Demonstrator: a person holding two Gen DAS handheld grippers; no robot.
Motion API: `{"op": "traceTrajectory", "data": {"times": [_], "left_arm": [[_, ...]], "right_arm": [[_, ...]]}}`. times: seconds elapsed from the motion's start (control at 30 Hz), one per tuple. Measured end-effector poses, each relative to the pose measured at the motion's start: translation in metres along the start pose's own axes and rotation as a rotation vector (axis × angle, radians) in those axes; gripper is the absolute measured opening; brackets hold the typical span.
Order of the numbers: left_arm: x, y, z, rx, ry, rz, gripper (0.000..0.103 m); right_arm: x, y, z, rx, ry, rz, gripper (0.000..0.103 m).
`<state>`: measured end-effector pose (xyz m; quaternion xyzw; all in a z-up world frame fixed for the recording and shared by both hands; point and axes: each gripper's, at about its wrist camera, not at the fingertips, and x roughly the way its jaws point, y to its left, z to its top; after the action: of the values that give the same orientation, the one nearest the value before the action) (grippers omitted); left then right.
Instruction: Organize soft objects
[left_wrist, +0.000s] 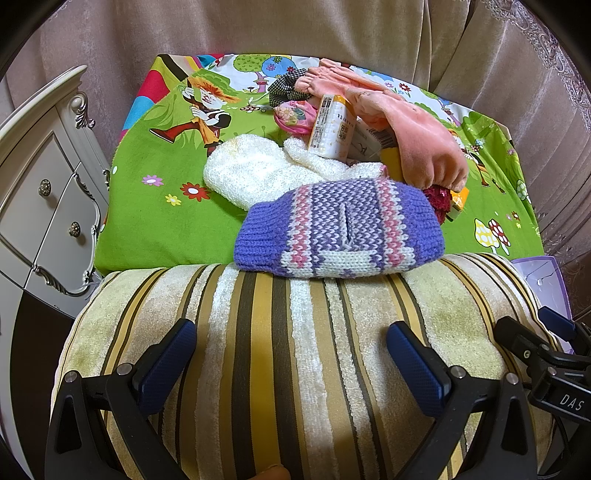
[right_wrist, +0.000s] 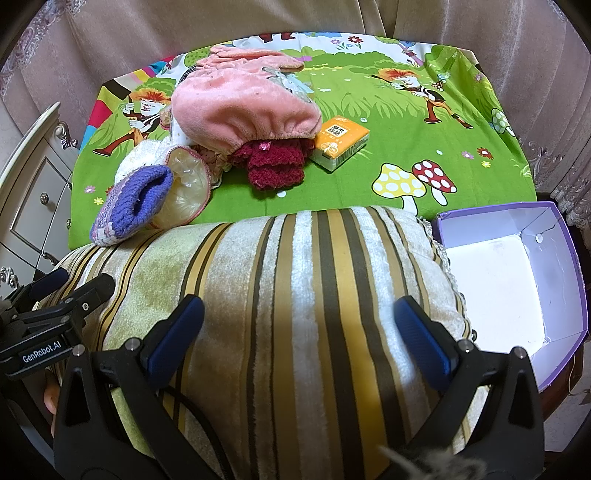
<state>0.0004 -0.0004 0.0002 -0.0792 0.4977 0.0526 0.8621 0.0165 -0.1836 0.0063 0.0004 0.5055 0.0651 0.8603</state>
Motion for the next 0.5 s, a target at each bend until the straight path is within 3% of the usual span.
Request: {"op": "traceTrajectory", "data": {"times": [0.5], "left_arm": [[-0.0039,-0.0005,0.0002,-0.001,0.010,0.009,0.103]], "right_arm": [[0.0012,0.0014,0.0005,-0.003,-0.007,0.001,0.103]]}}
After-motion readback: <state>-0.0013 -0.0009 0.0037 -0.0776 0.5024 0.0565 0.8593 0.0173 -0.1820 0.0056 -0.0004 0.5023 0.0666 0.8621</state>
